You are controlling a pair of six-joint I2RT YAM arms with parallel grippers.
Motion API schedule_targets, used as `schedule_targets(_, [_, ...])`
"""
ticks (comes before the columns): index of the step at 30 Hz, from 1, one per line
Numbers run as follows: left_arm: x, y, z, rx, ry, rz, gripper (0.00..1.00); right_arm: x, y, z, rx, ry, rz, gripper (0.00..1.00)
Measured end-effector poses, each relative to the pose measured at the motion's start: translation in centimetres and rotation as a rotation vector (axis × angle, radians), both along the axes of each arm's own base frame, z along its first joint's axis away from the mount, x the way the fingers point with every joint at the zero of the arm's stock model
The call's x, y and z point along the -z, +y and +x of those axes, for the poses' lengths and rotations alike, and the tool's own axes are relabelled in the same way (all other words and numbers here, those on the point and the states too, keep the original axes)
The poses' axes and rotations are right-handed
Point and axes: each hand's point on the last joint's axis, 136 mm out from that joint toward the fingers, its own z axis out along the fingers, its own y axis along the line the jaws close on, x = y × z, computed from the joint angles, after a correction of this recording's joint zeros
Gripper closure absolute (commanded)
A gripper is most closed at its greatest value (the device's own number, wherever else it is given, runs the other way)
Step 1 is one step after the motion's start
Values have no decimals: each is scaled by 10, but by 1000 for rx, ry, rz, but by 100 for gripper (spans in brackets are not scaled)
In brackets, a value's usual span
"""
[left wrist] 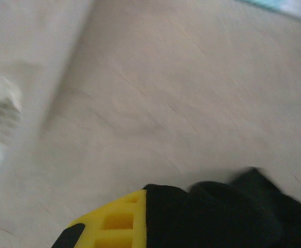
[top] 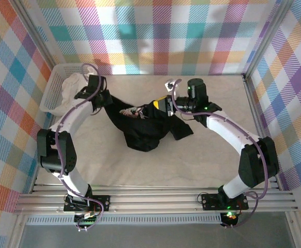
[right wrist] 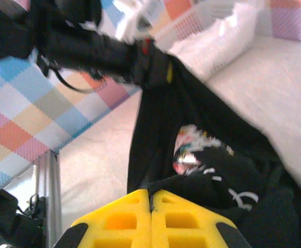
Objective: Fold the inside-out t-shirt
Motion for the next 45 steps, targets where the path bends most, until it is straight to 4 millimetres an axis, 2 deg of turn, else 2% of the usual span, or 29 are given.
schedule_targets(3, [33,-15,-17,19,51,-38,100,-18,-4,-4,-43,-41,31,100])
schedule_targets(4, [48,-15,-25,15,80,-44,95,-23,-9,-5,-46,-54,37,100])
schedule_targets(7, [90,-12,-53,-2,170,-65,48,-36,-28,-3,-32,-103,42,100])
schedule_targets(8, [99,-13,-62,-1,184,-78,38,-39,-33,-1,-26,-116,41,100])
schedule_targets(9, [102,-16,-71,3,185,-90,32,-41,-36,0,-24,-123,40,100])
schedule_targets(11, [92,-32,-89,51,148,-118,23,-39,-37,0,-30,-130,33,100])
schedule_targets(13, [60,-61,-99,153,48,-163,19,-35,-37,-2,-41,-125,21,100])
schedule_targets(15, [14,-100,-104,292,-91,-240,18,-31,-37,-4,-48,-119,10,100])
schedule_targets(17, [-18,-133,-106,413,-184,-304,18,-28,-37,-4,-53,-117,2,100])
schedule_targets(18, [-28,-148,-105,467,-207,-325,19,-28,-36,-4,-57,-116,-1,100])
schedule_targets(19, [-31,-159,-103,503,-211,-335,22,-27,-36,-4,-60,-117,-2,100])
schedule_targets(20, [-33,-172,-97,540,-208,-343,29,-27,-36,-3,-63,-117,-2,100])
schedule_targets(22, [-26,-193,-83,589,-190,-350,51,-28,-35,-3,-69,-117,0,100])
schedule_targets(23, [-17,-202,-76,607,-168,-352,68,-28,-35,-4,-69,-115,-1,100])
schedule_targets(24, [-8,-208,-68,614,-145,-350,92,-29,-35,-4,-68,-110,-4,100])
schedule_targets(25, [0,-211,-63,612,-125,-347,100,-31,-36,-3,-64,-108,-6,100])
schedule_targets(27, [16,-209,-52,586,-94,-336,100,-41,-41,2,-34,-116,-6,100])
schedule_targets(29, [23,-191,-45,505,-70,-339,100,-59,-52,7,15,-124,17,100])
schedule_targets(31, [20,-159,-32,385,-80,-356,100,-88,-71,11,86,-147,63,100])
schedule_targets(33, [17,-115,-26,239,-100,-358,100,-129,-86,12,146,-201,124,100])
schedule_targets(36, [9,-70,-32,79,-154,-353,100,-185,-93,0,163,-301,222,100])
schedule_targets(38, [7,-62,-48,39,-187,-366,97,-204,-92,-9,147,-332,259,100])
schedule_targets(41, [22,-63,-78,45,-200,-384,77,-202,-87,-9,121,-317,270,100])
schedule_targets(42, [34,-66,-89,62,-180,-382,68,-195,-85,-5,112,-298,264,100])
schedule_targets(45, [70,-77,-116,137,-86,-337,50,-163,-76,12,66,-230,232,100])
